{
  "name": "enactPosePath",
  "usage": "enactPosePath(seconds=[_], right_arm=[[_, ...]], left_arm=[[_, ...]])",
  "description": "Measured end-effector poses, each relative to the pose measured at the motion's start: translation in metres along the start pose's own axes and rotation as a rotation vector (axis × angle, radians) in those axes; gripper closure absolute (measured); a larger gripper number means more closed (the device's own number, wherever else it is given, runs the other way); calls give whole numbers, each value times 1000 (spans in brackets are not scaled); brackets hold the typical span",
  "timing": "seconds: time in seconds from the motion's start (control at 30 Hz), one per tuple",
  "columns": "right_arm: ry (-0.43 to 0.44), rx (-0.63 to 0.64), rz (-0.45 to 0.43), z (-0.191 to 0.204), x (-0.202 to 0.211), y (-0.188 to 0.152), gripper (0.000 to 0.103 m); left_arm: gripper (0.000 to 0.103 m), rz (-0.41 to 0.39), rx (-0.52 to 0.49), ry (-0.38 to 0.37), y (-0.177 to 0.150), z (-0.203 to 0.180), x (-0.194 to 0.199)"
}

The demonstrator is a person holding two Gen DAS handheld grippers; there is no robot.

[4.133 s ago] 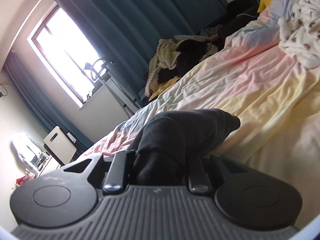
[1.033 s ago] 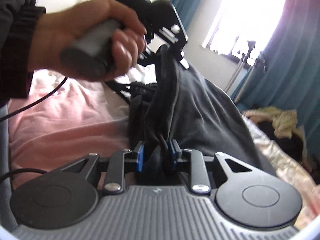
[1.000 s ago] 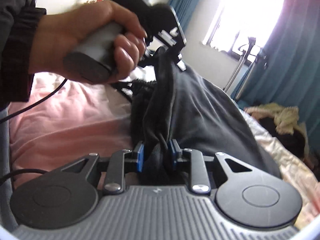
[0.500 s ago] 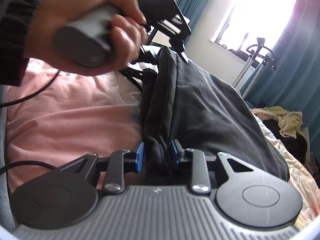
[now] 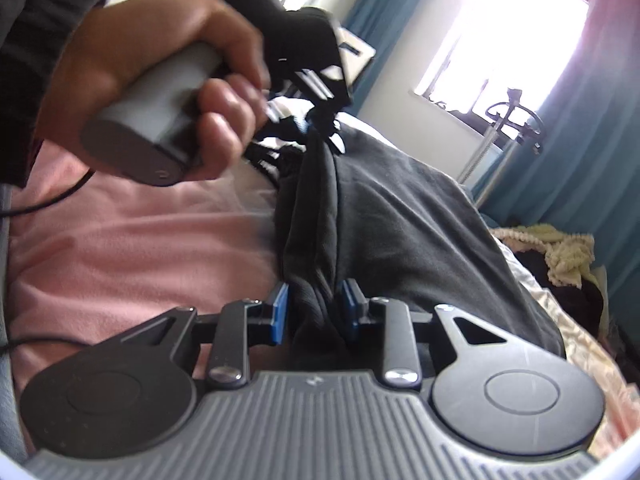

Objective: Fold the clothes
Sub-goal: 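Hold the pants bundle with the left tool while the right tool pinches the leg beside it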

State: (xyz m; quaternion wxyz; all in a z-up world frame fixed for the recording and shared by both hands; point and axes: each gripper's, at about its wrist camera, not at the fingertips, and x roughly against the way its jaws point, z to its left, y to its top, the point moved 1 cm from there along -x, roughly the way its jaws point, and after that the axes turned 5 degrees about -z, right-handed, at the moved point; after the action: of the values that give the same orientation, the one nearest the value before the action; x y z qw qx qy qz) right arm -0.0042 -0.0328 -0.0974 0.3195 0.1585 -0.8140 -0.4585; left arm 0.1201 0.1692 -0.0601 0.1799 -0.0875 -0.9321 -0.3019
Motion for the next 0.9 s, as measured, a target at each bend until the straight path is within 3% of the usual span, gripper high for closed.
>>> enactPosePath(seconds=[0.17, 0.23, 0.3, 0.37, 0.43, 0.5, 0.63, 0.9], right_arm=[[-17, -261, -62, -37, 20, -6, 74], [-26, -377, -90, -53, 28, -11, 74], [-35, -492, -118, -69, 36, -15, 74], [-44, -608, -147, -85, 44, -19, 74], [-53, -724, -175, -101, 53, -23, 74], [-62, -839, -204, -118, 61, -27, 73], [-100, -1041, -222, -142, 64, -49, 72], [-163, -1273, -220, -165, 63, -87, 72]], left_arm=[[90, 20, 101, -58, -3, 7, 27], [83, 37, 139, -71, -5, 11, 35], [39, 61, 139, -43, -9, 11, 30], [25, 68, 137, -11, -11, 13, 25], [24, 51, 153, -3, -12, 17, 23], [15, 71, 181, -17, -14, 22, 16], [15, 110, 206, -17, -19, 27, 3], [15, 142, 227, -43, -27, 29, -18]])
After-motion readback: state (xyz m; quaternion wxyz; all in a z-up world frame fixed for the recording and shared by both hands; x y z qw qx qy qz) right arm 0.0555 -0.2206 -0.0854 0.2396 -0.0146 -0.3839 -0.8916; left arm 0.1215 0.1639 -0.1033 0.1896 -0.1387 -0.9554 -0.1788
